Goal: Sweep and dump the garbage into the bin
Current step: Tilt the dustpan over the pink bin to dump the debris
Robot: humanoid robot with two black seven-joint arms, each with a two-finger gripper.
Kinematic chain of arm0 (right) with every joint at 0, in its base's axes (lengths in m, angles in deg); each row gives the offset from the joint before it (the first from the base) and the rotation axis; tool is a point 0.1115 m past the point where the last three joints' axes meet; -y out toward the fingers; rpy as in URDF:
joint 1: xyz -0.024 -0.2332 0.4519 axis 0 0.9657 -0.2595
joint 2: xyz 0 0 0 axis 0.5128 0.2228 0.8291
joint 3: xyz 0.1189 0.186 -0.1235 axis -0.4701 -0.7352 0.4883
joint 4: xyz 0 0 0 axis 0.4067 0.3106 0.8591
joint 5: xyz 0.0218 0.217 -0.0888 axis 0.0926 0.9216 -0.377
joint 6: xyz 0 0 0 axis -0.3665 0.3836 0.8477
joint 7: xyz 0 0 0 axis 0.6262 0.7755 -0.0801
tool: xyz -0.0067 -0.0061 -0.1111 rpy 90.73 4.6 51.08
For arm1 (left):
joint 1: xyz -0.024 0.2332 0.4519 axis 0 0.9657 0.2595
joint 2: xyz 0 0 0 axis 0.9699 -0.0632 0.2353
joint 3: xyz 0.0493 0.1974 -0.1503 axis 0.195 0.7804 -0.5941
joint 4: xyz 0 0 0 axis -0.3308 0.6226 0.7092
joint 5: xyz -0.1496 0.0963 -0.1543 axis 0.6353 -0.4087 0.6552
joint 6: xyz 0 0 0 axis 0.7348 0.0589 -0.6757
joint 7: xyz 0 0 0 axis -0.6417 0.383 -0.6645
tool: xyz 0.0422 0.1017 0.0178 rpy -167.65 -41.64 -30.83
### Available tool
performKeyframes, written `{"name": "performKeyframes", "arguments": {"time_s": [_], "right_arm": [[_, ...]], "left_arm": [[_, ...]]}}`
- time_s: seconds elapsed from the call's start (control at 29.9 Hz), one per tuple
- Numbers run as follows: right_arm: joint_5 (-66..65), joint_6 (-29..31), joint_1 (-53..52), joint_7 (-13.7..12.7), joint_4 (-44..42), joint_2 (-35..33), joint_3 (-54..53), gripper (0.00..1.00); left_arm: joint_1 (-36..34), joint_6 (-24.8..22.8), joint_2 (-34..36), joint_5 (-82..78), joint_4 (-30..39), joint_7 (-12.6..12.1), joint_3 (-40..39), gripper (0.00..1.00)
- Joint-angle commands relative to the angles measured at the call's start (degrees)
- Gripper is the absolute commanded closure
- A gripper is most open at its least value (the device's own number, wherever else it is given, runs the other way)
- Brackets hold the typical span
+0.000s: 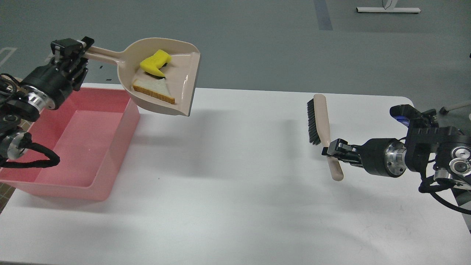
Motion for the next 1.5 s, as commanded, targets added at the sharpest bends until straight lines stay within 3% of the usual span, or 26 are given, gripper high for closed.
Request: {"name": "performKeyframes", "arguments": {"time_s": [0.0,0.74,1.3,1.47], "right_arm": [[0.0,0.0,0.0,0.0,0.1,0.0,0.0,1.00],[-0.1,0.0,0.0,0.0,-0.2,0.4,0.0,1.00],[-0.1,0.0,0.0,0.0,-0.4,1.0,0.0,1.00],[-0.1,0.0,0.0,0.0,-0.4,1.1,0.0,1.00]], "left_arm": [[0.7,-2.2,3.2,0.6,-0.3,0.4,0.0,1.00],[5.5,-10.3,13.5,0.4,-13.3,1.2,0.8,1.00],[6.3,-9.3,16.4,-5.6,-15.0,1.2,1.0,1.00],[6.3,-6.1,16.6,-10.5,-15.0,1.2,1.0,1.00]]}}
